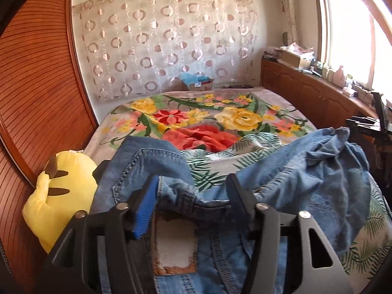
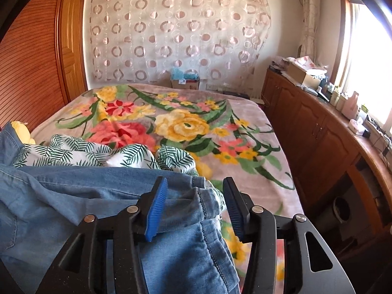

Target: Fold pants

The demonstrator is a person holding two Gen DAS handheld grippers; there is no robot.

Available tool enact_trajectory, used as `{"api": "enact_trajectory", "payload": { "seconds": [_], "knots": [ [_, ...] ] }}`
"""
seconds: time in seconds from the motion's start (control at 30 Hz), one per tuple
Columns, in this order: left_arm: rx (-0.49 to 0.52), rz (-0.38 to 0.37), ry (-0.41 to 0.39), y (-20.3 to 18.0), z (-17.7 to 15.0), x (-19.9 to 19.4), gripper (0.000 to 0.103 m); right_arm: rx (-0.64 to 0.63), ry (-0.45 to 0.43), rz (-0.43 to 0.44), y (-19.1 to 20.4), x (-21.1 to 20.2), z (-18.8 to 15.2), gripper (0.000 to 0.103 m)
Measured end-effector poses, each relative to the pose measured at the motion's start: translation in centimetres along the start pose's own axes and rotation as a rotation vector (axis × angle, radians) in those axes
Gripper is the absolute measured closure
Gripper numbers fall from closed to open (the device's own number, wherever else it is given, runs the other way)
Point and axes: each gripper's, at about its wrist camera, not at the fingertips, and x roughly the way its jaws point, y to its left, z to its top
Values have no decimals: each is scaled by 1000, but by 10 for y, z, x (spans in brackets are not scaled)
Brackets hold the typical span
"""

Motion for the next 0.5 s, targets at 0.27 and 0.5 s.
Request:
{"api": "enact_trajectory", "payload": {
  "seconds": [0.27, 0.5],
  "knots": [
    [62, -95, -19, -35, -6, -13, 20, -133, 43, 211, 44, -8, -20, 52],
    [108, -141, 49, -65, -22, 12, 20, -224, 130, 293, 58, 13, -24, 53]
  ]
}}
